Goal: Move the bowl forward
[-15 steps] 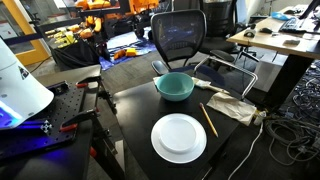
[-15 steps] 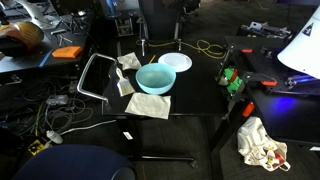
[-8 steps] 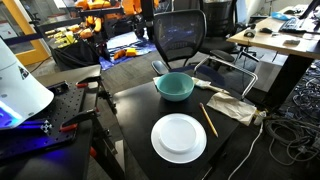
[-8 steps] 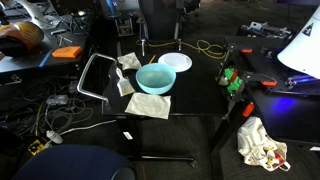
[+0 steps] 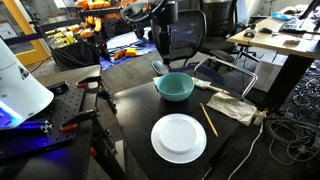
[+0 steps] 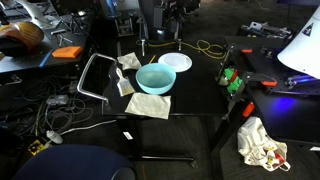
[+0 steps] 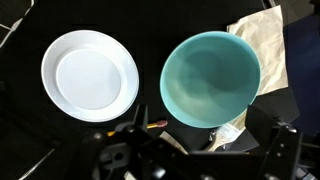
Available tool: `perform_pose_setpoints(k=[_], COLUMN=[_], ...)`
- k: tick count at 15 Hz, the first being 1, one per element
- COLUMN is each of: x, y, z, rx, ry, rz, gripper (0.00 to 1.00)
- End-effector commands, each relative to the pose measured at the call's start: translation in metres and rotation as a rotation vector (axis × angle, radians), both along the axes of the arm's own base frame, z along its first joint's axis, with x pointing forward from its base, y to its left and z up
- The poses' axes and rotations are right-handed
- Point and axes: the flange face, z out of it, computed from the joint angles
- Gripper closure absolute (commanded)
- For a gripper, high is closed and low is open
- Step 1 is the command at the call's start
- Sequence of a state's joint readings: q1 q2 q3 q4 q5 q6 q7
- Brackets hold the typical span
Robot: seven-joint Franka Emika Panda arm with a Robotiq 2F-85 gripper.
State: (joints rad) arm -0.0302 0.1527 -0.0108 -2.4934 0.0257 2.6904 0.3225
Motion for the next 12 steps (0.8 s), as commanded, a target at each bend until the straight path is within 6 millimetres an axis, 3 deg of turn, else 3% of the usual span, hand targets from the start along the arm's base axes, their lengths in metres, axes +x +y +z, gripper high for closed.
perform_pose_setpoints(k=[1, 2, 4, 9, 12], x=[0.016, 0.006, 0.011, 0.014, 0.015], y=[-0.008, -0.006, -0.009, -0.012, -0.017], z=[-0.024, -0.018, -0.027, -0.030, -0.043], rx=[0.005, -0.001, -0.002, 0.006, 0.002], ry=[0.028, 0.026, 0.039, 0.035, 0.041], rz=[-0.049, -0.012, -0.020, -0.015, -0.003], gripper=[0.00, 0.00, 0.00, 0.00, 0.00])
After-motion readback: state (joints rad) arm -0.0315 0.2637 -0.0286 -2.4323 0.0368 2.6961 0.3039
